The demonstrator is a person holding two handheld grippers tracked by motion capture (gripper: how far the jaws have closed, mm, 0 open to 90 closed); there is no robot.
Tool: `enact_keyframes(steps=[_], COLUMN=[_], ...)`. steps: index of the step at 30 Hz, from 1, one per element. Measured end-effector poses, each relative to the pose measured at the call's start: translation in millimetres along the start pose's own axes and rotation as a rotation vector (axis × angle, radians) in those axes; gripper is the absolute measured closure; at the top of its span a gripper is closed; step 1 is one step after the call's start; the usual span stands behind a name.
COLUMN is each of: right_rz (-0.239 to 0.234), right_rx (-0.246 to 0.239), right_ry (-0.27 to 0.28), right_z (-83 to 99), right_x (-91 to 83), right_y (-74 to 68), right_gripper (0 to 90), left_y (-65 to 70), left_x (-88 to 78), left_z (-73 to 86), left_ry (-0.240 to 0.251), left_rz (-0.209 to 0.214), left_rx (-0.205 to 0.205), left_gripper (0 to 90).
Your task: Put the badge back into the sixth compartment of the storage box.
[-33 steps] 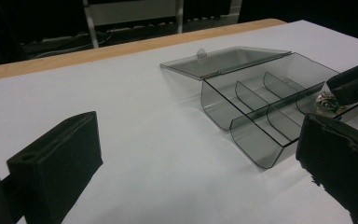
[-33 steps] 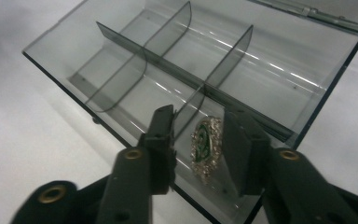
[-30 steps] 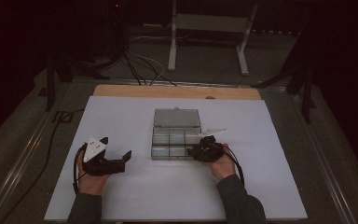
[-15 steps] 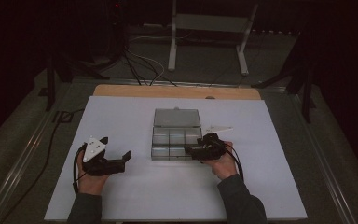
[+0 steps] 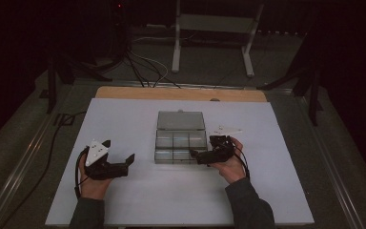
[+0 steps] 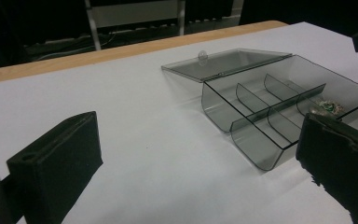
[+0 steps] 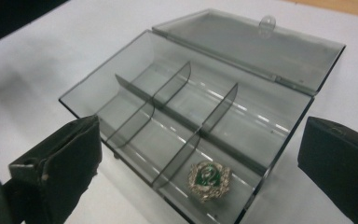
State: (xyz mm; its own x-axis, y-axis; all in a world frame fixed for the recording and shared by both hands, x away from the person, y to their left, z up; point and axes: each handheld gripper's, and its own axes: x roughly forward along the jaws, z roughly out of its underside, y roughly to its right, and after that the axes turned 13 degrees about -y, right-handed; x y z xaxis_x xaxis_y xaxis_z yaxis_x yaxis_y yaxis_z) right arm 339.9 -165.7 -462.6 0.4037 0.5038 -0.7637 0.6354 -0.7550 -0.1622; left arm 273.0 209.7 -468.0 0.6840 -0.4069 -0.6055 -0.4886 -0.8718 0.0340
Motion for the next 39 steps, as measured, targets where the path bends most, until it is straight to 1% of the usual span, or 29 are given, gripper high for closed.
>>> enact_keyframes(steps=[7,12,16,22,24,26,28,33,35,37,39], right_rz=[0.019,0.02,0.042,0.071,0.069,0.08,0.073,0.047,0.057,0.056,0.061], right_rx=[-0.017,-0.028,-0.036,-0.057,-0.067,-0.081,-0.083,-0.073,-0.076,-0.07,-0.067], right_ry=[0.035,0.039,0.051,0.068,0.063,0.058,0.068,0.127,0.135,0.146,0.143], right_z=[-6.1,-14.2,-21.9,-35.2,-39.7,-43.1,-45.7,-51.9,-54.1,-56.2,-58.7], right_x=[-7.6,-13.0,-17.9,-20.9,-20.7,-20.5,-21.9,-24.8,-25.4,-25.8,-25.4], right_y=[0.2,3.4,5.0,8.4,10.0,11.4,13.6,20.9,23.4,26.3,29.5], right_gripper=[0.0,0.0,0.0,0.0,0.0,0.0,0.0,0.0,0.0,0.0,0.0], left_y=[-1.4,0.2,3.0,7.7,8.9,9.6,10.2,12.0,12.6,13.0,13.8], left_x=[-1.1,0.3,2.7,6.6,7.2,7.6,7.8,10.2,11.8,13.5,15.6], left_z=[1.0,0.9,0.6,-4.1,-6.7,-9.4,-11.6,-16.0,-17.9,-20.1,-22.1], left_ry=[-0.002,-0.01,-0.017,-0.012,-0.011,-0.009,-0.002,0.001,-0.002,0.0,0.005], left_rz=[-0.008,-0.016,-0.012,-0.005,-0.004,0.0,0.001,0.001,-0.002,-0.001,0.0], left_rx=[-0.008,-0.008,-0.004,-0.002,0.001,0.005,0.005,0.002,0.003,0.002,-0.001], left_gripper=[1.7,1.6,1.6,1.6,1.6,1.6,1.6,1.6,1.6,1.6,1.6])
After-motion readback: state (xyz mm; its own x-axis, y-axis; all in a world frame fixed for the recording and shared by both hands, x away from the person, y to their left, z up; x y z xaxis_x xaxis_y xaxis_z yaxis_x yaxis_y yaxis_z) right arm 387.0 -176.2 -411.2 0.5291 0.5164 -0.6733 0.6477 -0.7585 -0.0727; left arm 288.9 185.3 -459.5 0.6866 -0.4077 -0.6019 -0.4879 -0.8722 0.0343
